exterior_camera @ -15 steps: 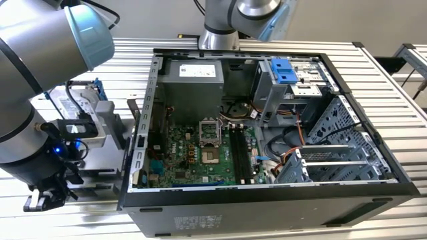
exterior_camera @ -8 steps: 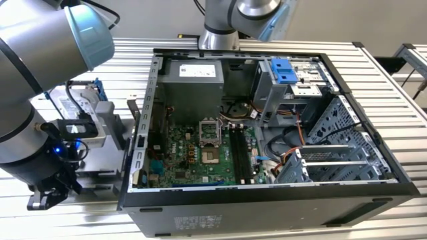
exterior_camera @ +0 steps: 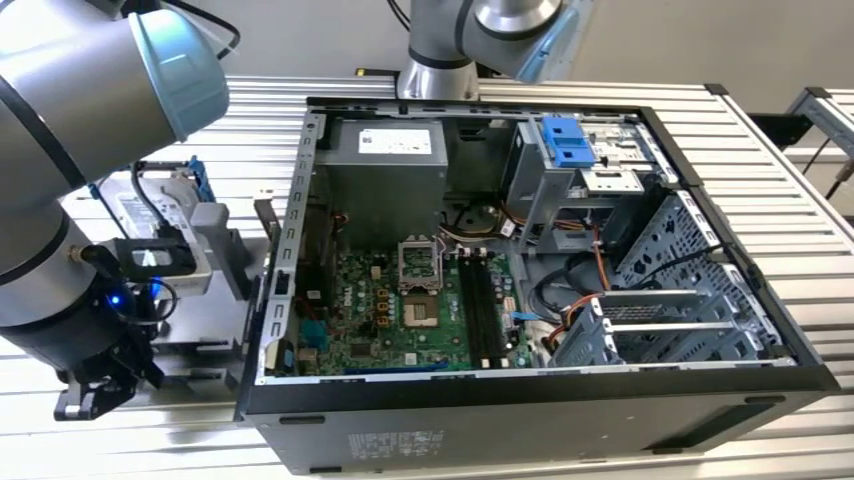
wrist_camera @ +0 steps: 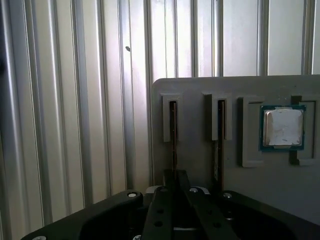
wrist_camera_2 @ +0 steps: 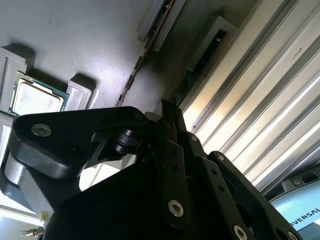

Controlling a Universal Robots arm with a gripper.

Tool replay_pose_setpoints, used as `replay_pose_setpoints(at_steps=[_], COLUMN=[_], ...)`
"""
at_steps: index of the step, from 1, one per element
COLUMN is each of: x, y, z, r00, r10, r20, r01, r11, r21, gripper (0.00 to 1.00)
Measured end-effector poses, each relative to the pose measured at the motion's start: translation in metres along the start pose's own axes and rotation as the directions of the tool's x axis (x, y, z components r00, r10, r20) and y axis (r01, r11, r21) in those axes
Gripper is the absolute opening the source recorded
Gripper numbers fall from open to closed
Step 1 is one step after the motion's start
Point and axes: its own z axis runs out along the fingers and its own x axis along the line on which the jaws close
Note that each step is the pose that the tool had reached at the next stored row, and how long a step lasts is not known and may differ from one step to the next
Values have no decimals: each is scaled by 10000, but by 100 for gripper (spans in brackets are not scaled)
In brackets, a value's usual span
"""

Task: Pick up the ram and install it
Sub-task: 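Pick up the ram and move it above insertion slot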

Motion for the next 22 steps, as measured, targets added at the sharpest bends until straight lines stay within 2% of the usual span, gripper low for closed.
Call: replay_pose_setpoints(at_steps=[1, 3, 10, 12, 17, 22], x=[0, 0, 0, -1, -1, -1], y=[0, 0, 1, 1, 2, 2], z=[-6, -58, -358, -427, -607, -759], r00=[10000, 10000, 10000, 10000, 10000, 10000], r10=[0, 0, 0, 0, 0, 0], r20=[-1, -2, -14, -33, -35, -34], r01=[0, 0, 0, 0, 0, 0], r11=[10000, 10000, 10000, 10000, 10000, 10000], r21=[1, 1, 2, 1, 1, 2], gripper=[0, 0, 0, 0, 0, 0])
